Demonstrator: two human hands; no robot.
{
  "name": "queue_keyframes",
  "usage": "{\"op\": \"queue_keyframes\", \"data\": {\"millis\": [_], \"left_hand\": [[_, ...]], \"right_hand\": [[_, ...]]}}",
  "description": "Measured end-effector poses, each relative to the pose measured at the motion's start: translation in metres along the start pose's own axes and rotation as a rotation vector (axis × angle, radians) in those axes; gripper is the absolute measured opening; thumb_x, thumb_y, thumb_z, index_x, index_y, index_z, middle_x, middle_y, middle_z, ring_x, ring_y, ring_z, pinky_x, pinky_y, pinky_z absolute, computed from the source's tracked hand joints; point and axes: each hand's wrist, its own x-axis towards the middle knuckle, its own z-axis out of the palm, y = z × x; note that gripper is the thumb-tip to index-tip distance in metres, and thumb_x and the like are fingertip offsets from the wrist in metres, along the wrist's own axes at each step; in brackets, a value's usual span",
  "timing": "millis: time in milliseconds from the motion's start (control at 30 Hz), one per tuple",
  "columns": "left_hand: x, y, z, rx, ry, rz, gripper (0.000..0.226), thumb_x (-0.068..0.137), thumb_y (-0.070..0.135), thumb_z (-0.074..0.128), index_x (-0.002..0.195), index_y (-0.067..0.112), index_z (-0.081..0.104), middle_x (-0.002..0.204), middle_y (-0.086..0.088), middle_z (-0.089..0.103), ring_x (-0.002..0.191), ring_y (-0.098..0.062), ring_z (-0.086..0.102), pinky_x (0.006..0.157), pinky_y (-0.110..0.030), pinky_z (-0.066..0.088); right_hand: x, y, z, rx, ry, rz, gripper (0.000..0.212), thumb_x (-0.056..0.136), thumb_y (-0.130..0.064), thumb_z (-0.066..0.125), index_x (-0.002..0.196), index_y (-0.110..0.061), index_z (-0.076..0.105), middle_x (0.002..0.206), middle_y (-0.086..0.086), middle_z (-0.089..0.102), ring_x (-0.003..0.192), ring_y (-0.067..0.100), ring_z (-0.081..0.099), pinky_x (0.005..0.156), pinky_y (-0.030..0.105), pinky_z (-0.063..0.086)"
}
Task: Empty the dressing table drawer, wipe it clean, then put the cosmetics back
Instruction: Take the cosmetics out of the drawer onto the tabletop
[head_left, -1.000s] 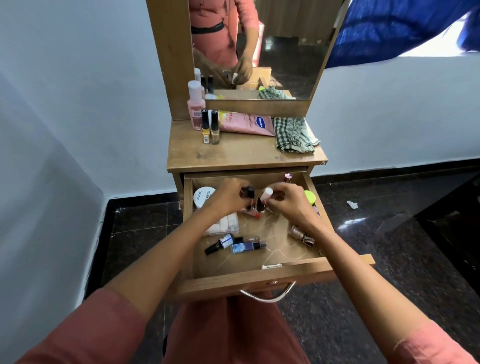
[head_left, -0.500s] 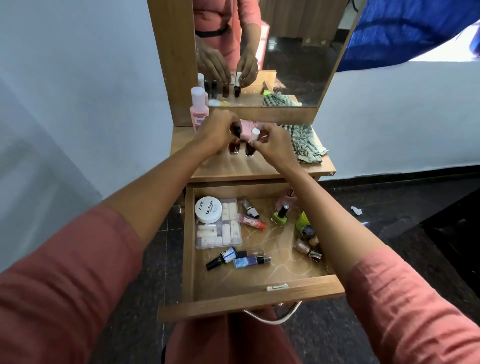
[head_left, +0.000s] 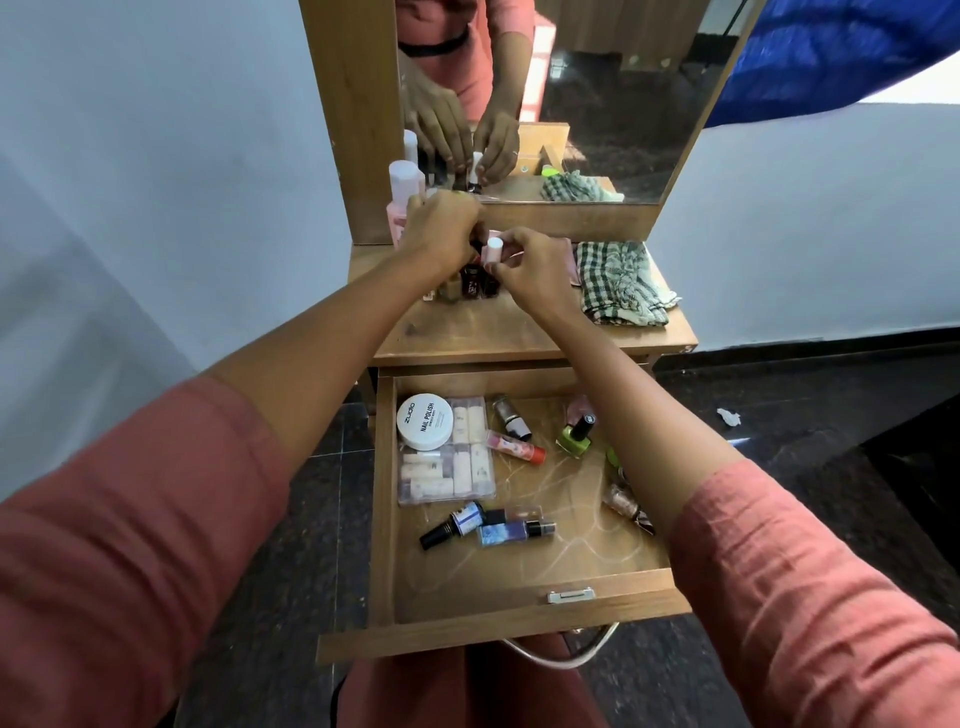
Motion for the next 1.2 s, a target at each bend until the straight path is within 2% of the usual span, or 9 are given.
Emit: {"op": "queue_keyframes", "data": {"millis": [167,333,467,567,733,867,933,1067,1200], "left_hand": [[-0.002,0.0,0.002,-0.011,0.03,-0.024,0.023,0.084,0.004,0.058,0.106,0.008,0.065,0.111,-0.012,0.063,0.109,-0.028,0.053,0.089,-0.037,0.036],[-0.007,0.004,0.002,-0.077,0.091,-0.051,0.027,0.082,0.001,0.059,0.107,0.009,0.064,0.113,-0.011,0.064,0.112,-0.027,0.053,0.091,-0.035,0.037],[-0.024,0.01,0.002,-0.157,0.204,-0.029,0.025,0.083,-0.003,0.057,0.105,0.007,0.065,0.11,-0.011,0.066,0.106,-0.025,0.057,0.093,-0.035,0.043],[-0.048,0.02,0.007,-0.239,0.203,0.025,0.023,0.083,-0.002,0.057,0.102,0.005,0.067,0.106,-0.011,0.068,0.1,-0.022,0.062,0.09,-0.035,0.049],[-0.108,0.03,0.033,-0.334,0.003,0.052,0.013,0.085,0.007,0.059,0.095,0.011,0.067,0.094,-0.004,0.067,0.081,-0.015,0.06,0.069,-0.026,0.048],[-0.152,0.02,0.063,-0.274,-0.377,-0.042,0.01,0.084,0.004,0.06,0.09,0.009,0.066,0.097,-0.009,0.066,0.087,-0.022,0.063,0.073,-0.029,0.047],[-0.171,0.015,0.077,-0.208,-0.501,-0.119,0.011,0.082,0.004,0.061,0.092,0.009,0.064,0.103,-0.01,0.064,0.093,-0.023,0.062,0.08,-0.032,0.048],[-0.197,0.011,0.095,0.047,-0.604,-0.139,0.024,0.084,0.009,0.059,0.107,0.004,0.057,0.114,-0.016,0.058,0.103,-0.029,0.058,0.082,-0.034,0.047],[-0.207,0.012,0.101,0.113,-0.629,-0.151,0.027,0.091,0.013,0.05,0.116,0.004,0.05,0.122,-0.017,0.053,0.112,-0.03,0.054,0.088,-0.035,0.045]], "right_hand": [[0.001,0.003,0.001,0.016,-0.013,0.013,0.03,0.081,0.002,0.061,0.111,0.006,0.059,0.103,0.021,0.066,0.089,0.025,0.062,0.073,0.022,0.046],[-0.002,0.008,-0.004,0.013,-0.034,0.012,0.039,0.079,0.006,0.062,0.118,0.001,0.059,0.1,0.022,0.067,0.083,0.022,0.062,0.065,0.012,0.046],[-0.015,0.015,-0.015,-0.024,-0.012,0.007,0.035,0.08,0.004,0.063,0.115,0.003,0.058,0.103,0.022,0.065,0.094,0.03,0.063,0.065,0.001,0.04],[-0.037,0.017,-0.022,-0.033,-0.031,-0.035,0.027,0.079,0.004,0.064,0.105,0.005,0.062,0.102,0.021,0.067,0.09,0.03,0.064,0.066,0.003,0.042],[-0.091,0.029,-0.026,-0.082,-0.177,-0.016,0.016,0.08,0.003,0.06,0.094,0.0,0.069,0.083,0.002,0.063,0.066,0.003,0.053,0.059,-0.002,0.038],[-0.141,0.048,-0.024,-0.193,-0.459,0.027,0.012,0.078,0.001,0.062,0.086,-0.003,0.071,0.085,0.007,0.071,0.076,0.013,0.062,0.071,0.019,0.047],[-0.161,0.057,-0.023,-0.305,-0.616,0.049,0.011,0.08,-0.003,0.063,0.088,-0.006,0.07,0.091,0.009,0.072,0.084,0.017,0.065,0.076,0.027,0.049],[-0.185,0.069,-0.021,-0.581,-0.786,0.047,0.017,0.081,-0.01,0.061,0.096,-0.014,0.067,0.102,0.002,0.069,0.097,0.02,0.063,0.075,0.026,0.047],[-0.191,0.069,-0.017,-0.754,-0.757,-0.013,0.021,0.083,-0.013,0.056,0.104,-0.016,0.061,0.112,0.003,0.063,0.106,0.023,0.059,0.079,0.033,0.048]]}}
